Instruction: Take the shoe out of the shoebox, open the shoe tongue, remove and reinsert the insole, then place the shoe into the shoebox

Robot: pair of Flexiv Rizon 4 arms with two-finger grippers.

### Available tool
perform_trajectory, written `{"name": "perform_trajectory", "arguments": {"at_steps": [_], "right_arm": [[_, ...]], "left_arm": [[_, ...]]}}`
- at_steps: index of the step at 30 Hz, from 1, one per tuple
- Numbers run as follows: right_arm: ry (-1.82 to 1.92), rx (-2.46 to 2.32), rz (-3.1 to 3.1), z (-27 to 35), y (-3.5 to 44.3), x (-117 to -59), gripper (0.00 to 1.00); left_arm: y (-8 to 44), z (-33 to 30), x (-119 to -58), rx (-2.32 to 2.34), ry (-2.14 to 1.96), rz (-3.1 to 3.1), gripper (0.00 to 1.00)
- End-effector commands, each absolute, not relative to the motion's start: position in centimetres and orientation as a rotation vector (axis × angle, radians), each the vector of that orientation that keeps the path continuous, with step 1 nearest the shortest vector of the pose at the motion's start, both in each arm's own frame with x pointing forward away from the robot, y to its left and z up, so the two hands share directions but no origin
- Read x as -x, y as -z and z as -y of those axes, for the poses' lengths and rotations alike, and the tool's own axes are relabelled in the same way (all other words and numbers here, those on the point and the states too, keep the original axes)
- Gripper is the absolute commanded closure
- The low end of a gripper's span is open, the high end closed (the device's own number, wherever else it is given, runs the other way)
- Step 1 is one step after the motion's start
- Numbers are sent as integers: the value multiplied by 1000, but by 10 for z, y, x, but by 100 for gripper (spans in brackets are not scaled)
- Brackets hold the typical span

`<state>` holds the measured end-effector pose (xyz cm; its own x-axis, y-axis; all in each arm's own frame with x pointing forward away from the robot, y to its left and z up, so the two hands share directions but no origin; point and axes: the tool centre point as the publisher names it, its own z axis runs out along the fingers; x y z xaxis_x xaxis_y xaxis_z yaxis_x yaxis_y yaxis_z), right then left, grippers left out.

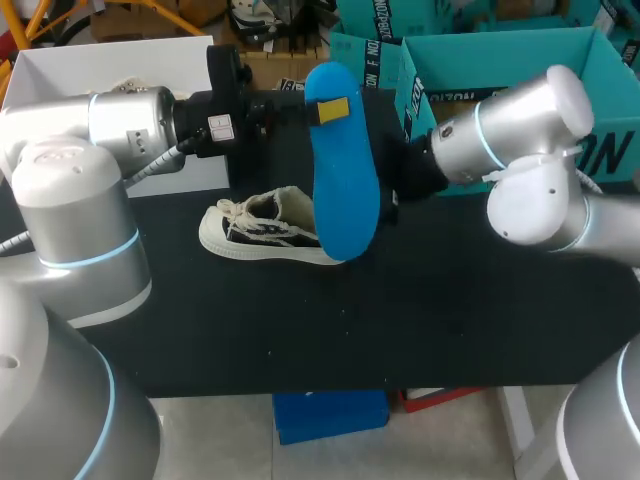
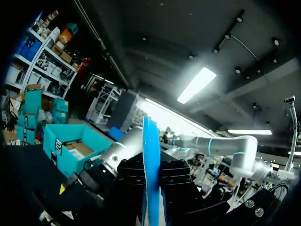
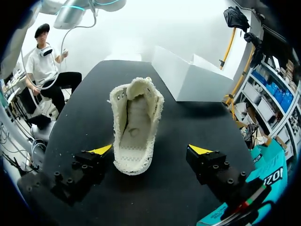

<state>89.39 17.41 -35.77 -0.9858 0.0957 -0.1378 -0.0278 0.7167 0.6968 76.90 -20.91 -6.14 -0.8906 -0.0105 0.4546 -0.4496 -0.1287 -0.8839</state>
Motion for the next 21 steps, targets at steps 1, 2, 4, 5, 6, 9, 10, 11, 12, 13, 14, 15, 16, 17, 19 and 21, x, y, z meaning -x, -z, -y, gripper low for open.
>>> {"name": "perform_trajectory", "arguments": {"at_steps": [1,2,4,5,6,9,10,11,12,13,14,15,16,17,19,21], "right_arm": [[-833,-38,-2929,-178,346,-905,0],[-799,-23,-2947,-179,345,-906,0],[-720,3,-2986,-181,344,-909,0],[-701,5,-2998,-183,343,-910,0],[-677,14,-3014,-184,343,-911,0],[-599,45,-3056,-189,345,-914,0],[-580,52,-3067,-191,346,-915,0],[-550,58,-3081,-191,346,-917,0],[-523,62,-3094,-193,347,-918,0],[-496,65,-3106,-194,347,-919,0],[-445,77,-3123,-195,348,-920,0],[-410,89,-3136,-196,349,-920,0],[-385,91,-3147,-197,349,-921,0],[-358,95,-3158,-197,350,-922,0],[-305,108,-3177,-199,351,-924,0],[-257,106,-3192,-202,351,-925,0]], "left_arm": [[61,210,-768,-522,-2093,1851,100],[61,210,-768,-522,-2093,1851,100],[61,210,-768,-522,-2093,1851,100],[61,210,-768,-522,-2093,1851,100],[61,210,-768,-522,-2093,1851,100],[61,210,-768,-522,-2093,1851,100],[61,210,-768,-522,-2093,1851,100],[61,210,-768,-522,-2093,1851,100],[61,210,-768,-522,-2093,1851,100],[61,210,-768,-522,-2093,1851,100],[61,210,-768,-522,-2093,1851,100],[61,210,-768,-522,-2093,1851,100],[61,210,-768,-522,-2093,1851,100],[61,210,-768,-522,-2093,1851,100],[61,210,-768,-522,-2093,1851,100],[61,210,-768,-522,-2093,1851,100]]}}
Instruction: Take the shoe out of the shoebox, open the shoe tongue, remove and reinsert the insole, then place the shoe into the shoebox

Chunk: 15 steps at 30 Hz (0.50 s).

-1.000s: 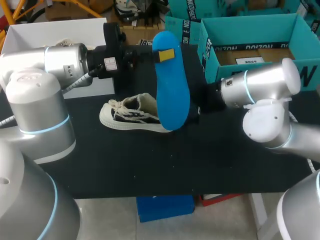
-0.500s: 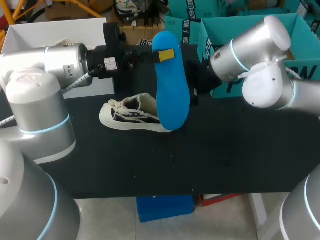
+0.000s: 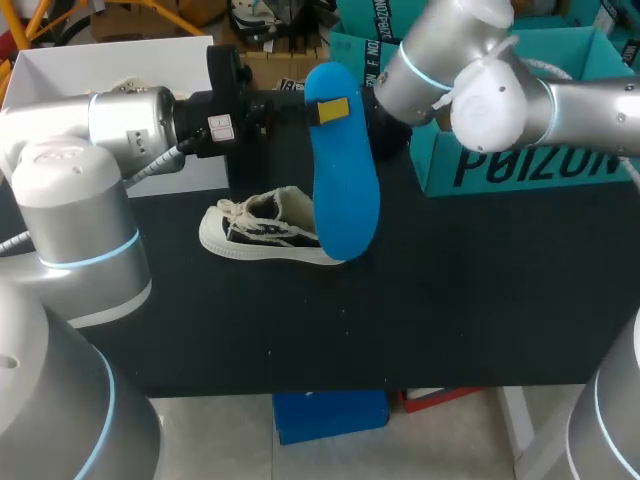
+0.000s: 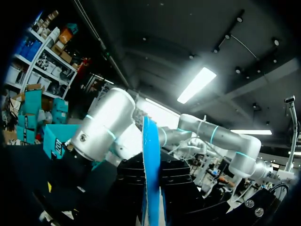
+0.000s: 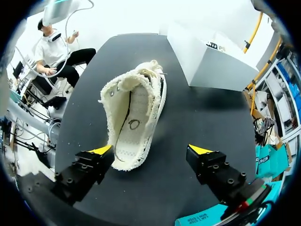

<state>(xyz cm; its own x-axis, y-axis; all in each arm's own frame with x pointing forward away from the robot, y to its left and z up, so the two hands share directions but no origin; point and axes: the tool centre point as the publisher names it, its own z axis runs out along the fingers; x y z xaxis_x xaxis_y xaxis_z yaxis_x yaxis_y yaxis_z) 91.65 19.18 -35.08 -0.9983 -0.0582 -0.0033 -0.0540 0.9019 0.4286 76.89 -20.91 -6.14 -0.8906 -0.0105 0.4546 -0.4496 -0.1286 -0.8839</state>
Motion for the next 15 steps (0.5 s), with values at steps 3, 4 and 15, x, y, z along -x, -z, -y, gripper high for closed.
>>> {"name": "perform_trajectory", "arguments": {"at_steps": [3,4,15], "right_arm": [[181,-107,3055,-204,352,-927,0],[155,-112,3051,-205,352,-927,0],[-45,-119,3025,-217,356,-932,0]], "left_arm": [[61,210,-768,-522,-2093,1851,100],[61,210,-768,-522,-2093,1851,100],[61,210,-768,-522,-2093,1851,100]]}}
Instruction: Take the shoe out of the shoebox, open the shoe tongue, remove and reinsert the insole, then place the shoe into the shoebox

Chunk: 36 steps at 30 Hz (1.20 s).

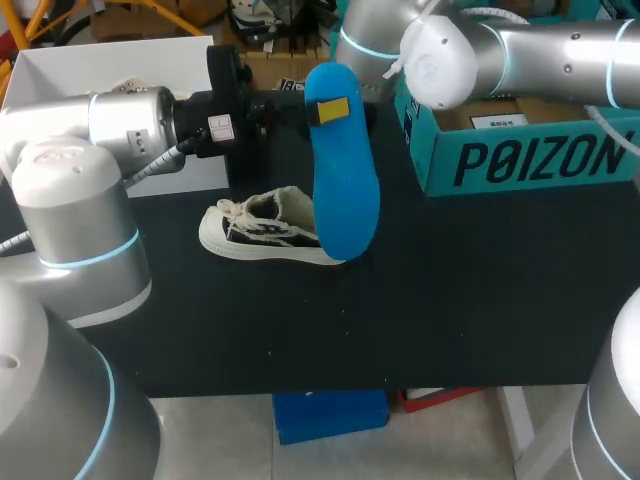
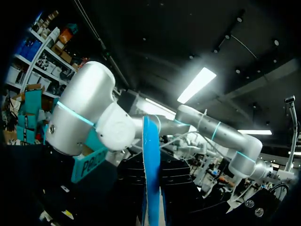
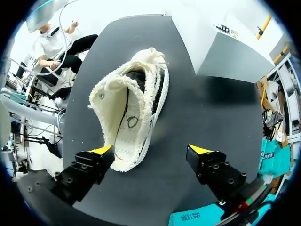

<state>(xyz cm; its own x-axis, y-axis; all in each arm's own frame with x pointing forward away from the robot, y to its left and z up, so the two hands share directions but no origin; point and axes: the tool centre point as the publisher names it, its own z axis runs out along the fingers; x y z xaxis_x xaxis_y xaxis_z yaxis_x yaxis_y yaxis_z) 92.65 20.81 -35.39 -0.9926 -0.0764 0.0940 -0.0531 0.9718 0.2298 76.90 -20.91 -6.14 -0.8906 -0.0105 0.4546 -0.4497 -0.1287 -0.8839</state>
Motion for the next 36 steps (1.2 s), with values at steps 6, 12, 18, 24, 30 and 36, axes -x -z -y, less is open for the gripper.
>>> {"name": "perform_trajectory", "arguments": {"at_steps": [6,12,18,24,30,36], "right_arm": [[-148,-88,3027,-227,357,-933,0],[-187,-55,3013,-235,362,-934,0],[-179,-19,3005,-242,370,-933,0],[-121,39,2984,-245,386,-932,0],[-53,90,2982,-247,397,-929,0],[35,128,2973,-248,409,-929,0]], "left_arm": [[61,210,-768,-522,-2093,1851,100],[61,210,-768,-522,-2093,1851,100],[61,210,-768,-522,-2093,1851,100],[61,210,-768,-522,-2093,1851,100],[61,210,-768,-522,-2093,1851,100],[61,210,-768,-522,-2093,1851,100]]}}
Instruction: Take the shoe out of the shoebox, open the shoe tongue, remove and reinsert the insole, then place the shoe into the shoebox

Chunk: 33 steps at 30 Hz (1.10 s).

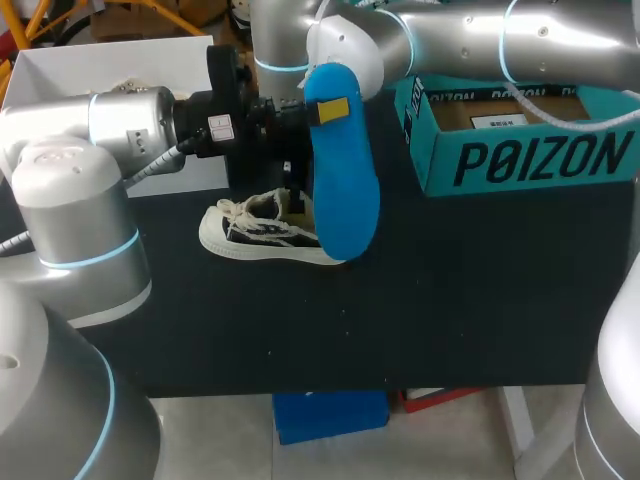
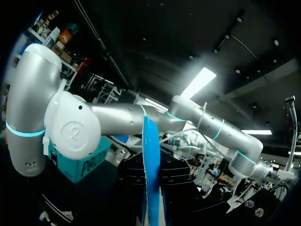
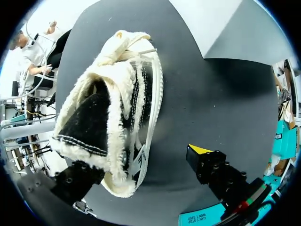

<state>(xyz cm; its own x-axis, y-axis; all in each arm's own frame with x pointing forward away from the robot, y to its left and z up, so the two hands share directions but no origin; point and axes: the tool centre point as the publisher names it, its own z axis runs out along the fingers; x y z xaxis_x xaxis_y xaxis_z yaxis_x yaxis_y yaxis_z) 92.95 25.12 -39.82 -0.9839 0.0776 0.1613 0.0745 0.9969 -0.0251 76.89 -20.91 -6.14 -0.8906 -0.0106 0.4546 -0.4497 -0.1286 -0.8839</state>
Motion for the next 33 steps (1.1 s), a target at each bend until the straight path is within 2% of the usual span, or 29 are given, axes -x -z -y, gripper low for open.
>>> {"name": "perform_trajectory", "arguments": {"at_steps": [1,12,14,16,22,25,26,27,28,33], "right_arm": [[31,127,2971,-248,411,-928,0],[115,163,2953,-252,426,-924,0],[119,166,2951,-253,427,-924,50],[125,170,2948,-253,429,-923,56],[145,181,2932,-254,436,-919,60],[151,183,2926,-256,437,-917,70],[154,184,2924,-256,438,-916,78],[157,185,2922,-257,438,-915,91],[167,184,2912,-257,439,-915,100],[242,168,2883,-258,441,-912,100]], "left_arm": [[61,210,-768,-522,-2093,1851,100],[61,210,-768,-522,-2093,1851,100],[61,210,-768,-522,-2093,1851,100],[61,210,-768,-522,-2093,1851,100],[61,210,-768,-522,-2093,1851,100],[61,210,-768,-522,-2093,1851,100],[61,210,-768,-522,-2093,1851,100],[61,210,-768,-522,-2093,1851,100],[61,210,-768,-522,-2093,1851,100],[61,210,-768,-522,-2093,1851,100]]}}
